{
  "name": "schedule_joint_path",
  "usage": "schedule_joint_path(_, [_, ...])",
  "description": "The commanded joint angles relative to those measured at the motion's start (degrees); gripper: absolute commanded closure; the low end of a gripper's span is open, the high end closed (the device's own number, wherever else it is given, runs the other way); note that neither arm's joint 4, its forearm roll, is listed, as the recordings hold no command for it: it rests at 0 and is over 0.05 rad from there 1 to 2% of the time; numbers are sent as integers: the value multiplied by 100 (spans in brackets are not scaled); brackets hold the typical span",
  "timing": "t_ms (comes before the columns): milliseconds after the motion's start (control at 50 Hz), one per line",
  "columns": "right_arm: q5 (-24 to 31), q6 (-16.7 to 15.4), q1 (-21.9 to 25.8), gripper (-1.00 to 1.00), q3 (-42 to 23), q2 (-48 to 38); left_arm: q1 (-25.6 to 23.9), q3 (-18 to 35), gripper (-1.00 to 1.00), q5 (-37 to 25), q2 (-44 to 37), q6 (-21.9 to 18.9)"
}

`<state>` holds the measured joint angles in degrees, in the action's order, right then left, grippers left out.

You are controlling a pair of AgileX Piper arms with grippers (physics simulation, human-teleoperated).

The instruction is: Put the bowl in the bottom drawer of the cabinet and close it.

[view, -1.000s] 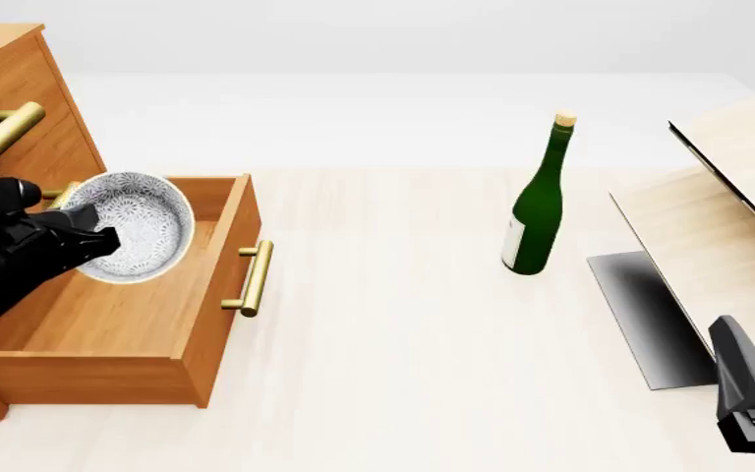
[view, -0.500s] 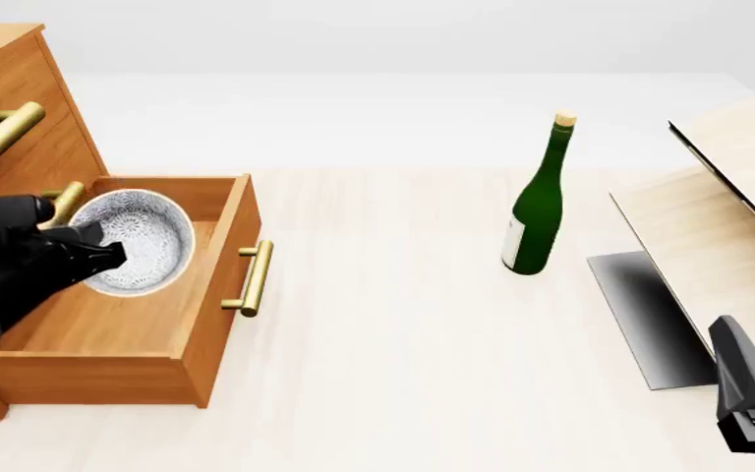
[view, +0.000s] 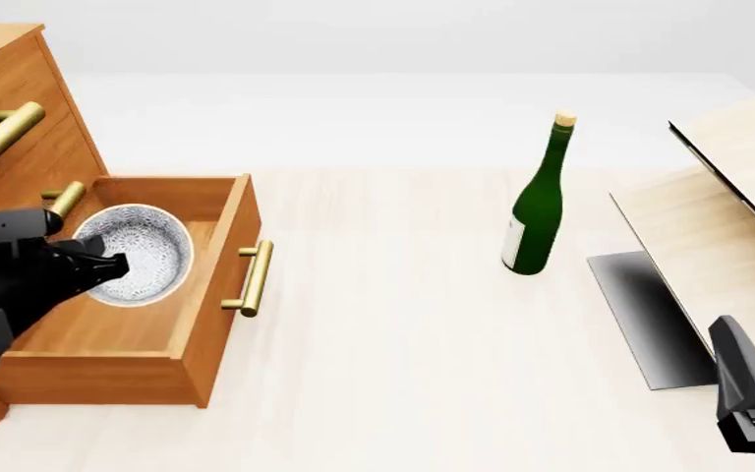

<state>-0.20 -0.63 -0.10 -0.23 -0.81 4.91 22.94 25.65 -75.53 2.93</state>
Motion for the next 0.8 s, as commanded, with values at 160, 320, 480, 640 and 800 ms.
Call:
schedule_joint_path(160, [0, 0, 1, -100, 0, -1, 55, -9, 100, 274, -405, -47])
schedule_joint_path(320, [0, -1, 0, -100, 0, 1, 95, -45, 100, 376, -531, -78])
schedule_joint_path(480, [0, 1, 0, -100, 0, 1, 163, -36, 100, 440, -649, -102])
schedule_joint_path(640, [1, -1, 0, -100, 0, 1, 223, -46, 100, 490, -729, -113])
schedule_joint_path(800, [0, 0, 0, -100, 0, -1, 281, -67, 100, 561, -841, -116])
